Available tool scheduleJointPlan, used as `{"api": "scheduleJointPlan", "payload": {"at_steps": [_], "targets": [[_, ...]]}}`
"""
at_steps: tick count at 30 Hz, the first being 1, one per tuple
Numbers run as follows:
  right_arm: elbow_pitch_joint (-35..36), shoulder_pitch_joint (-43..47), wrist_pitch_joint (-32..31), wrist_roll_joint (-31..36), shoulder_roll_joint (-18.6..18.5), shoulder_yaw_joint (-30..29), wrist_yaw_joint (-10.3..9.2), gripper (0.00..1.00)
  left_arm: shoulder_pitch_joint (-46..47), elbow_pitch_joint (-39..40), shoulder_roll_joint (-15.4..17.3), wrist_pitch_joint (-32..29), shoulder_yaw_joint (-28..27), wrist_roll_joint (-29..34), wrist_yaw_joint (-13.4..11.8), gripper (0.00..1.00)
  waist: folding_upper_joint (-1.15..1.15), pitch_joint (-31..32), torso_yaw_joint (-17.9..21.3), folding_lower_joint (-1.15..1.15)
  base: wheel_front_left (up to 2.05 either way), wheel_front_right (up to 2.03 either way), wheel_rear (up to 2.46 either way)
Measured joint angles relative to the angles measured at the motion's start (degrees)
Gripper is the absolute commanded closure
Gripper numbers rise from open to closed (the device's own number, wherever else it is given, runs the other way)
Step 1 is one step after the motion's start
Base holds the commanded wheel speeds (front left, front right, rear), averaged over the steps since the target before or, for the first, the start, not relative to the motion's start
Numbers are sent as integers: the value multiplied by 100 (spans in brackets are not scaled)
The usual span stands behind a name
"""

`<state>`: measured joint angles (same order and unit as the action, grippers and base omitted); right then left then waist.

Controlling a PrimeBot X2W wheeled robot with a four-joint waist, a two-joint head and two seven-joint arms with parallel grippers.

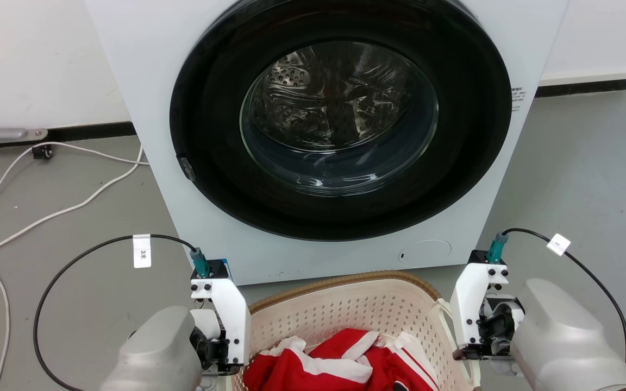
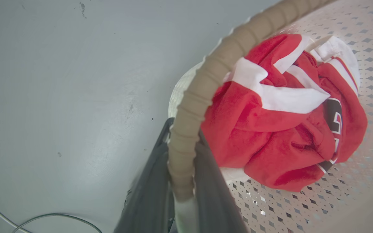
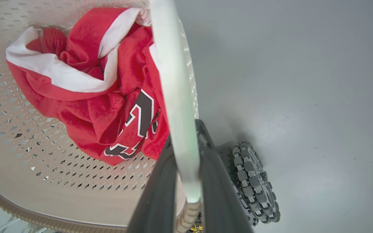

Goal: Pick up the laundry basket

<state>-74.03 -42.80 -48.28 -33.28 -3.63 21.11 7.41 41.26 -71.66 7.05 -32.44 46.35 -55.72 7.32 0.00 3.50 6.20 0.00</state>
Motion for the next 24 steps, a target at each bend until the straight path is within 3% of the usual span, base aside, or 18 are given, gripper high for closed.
{"api": "scheduleJointPlan", "payload": {"at_steps": [24], "targets": [[-11, 43, -33, -157, -9, 11, -1, 100, -2, -43, -3, -18, 213, -179, -1, 100, 0, -5, 15, 0, 0, 0, 0]]}}
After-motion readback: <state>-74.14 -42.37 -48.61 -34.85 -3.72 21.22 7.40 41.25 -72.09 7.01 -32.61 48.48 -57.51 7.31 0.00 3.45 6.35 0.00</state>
